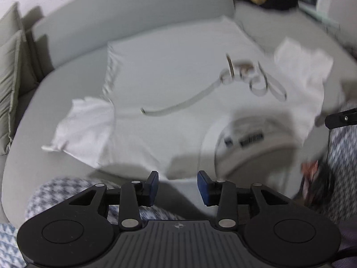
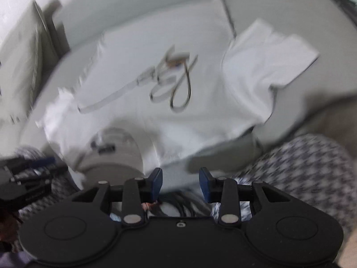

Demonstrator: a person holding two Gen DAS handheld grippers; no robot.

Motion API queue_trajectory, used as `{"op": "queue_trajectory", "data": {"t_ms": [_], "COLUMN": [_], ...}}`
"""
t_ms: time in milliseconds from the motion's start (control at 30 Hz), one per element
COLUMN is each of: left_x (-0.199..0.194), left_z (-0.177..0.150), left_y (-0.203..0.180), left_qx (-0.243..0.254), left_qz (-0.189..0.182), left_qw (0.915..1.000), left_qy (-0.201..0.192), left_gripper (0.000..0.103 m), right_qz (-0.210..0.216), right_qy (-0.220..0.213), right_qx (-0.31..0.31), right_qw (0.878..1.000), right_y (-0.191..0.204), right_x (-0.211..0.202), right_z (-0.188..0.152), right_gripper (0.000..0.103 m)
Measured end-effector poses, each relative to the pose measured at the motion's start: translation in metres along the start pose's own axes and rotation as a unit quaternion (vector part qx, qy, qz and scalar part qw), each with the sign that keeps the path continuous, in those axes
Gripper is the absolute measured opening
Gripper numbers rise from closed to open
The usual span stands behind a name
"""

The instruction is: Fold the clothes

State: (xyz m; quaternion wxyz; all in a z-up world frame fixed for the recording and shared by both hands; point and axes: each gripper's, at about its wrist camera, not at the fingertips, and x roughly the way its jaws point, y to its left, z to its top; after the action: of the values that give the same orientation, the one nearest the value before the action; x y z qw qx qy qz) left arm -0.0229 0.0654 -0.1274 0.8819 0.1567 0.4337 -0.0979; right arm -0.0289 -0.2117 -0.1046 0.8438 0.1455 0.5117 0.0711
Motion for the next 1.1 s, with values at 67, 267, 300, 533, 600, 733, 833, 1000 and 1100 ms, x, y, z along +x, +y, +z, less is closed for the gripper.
{"op": "queue_trajectory", "data": {"t_ms": [67, 267, 300, 533, 600, 733, 833, 1000, 1100], "left_x": [-0.003, 0.025, 0.035, 0.043, 0.039, 0.025, 0.007, 0.007, 0.026], "left_z": [0.003, 0.02, 0.022, 0.003, 0.0, 0.003, 0.004, 0.016, 0.025], "left_y": [0.003, -0.014, -0.02, -0.038, -0.042, -0.043, -0.035, -0.018, -0.006], "left_qx": [-0.013, -0.012, -0.004, 0.042, 0.044, 0.034, 0.014, -0.015, -0.039], "left_qz": [-0.002, 0.015, 0.017, 0.018, 0.023, 0.031, 0.02, 0.054, 0.071], "left_qw": [0.9996, 0.9978, 0.9984, 0.9989, 0.9988, 0.9989, 0.999, 0.9966, 0.9954], "left_qy": [-0.024, -0.063, -0.054, 0.007, 0.0, -0.011, -0.037, -0.061, -0.051], "left_gripper": [0.039, 0.038, 0.038, 0.021, 0.02, 0.026, 0.038, 0.041, 0.041], "right_qz": [0.014, 0.028, 0.017, -0.043, -0.029, -0.01, 0.007, -0.022, -0.046], "right_qy": [-0.045, -0.072, -0.073, -0.025, -0.024, -0.025, -0.037, -0.075, -0.092], "right_qx": [0.002, -0.033, -0.051, -0.116, -0.1, -0.063, -0.041, -0.013, 0.011], "right_qw": [0.999, 0.996, 0.996, 0.992, 0.994, 0.998, 0.998, 0.997, 0.995], "right_y": [0.0, 0.028, 0.036, 0.049, 0.04, 0.032, 0.026, 0.008, -0.006], "right_x": [-0.009, 0.041, 0.05, 0.074, 0.067, 0.055, 0.044, 0.033, 0.037], "right_z": [0.005, 0.034, 0.037, 0.016, 0.009, 0.013, 0.015, 0.028, 0.042], "right_gripper": [0.042, 0.024, 0.024, 0.023, 0.021, 0.021, 0.023, 0.024, 0.024]}}
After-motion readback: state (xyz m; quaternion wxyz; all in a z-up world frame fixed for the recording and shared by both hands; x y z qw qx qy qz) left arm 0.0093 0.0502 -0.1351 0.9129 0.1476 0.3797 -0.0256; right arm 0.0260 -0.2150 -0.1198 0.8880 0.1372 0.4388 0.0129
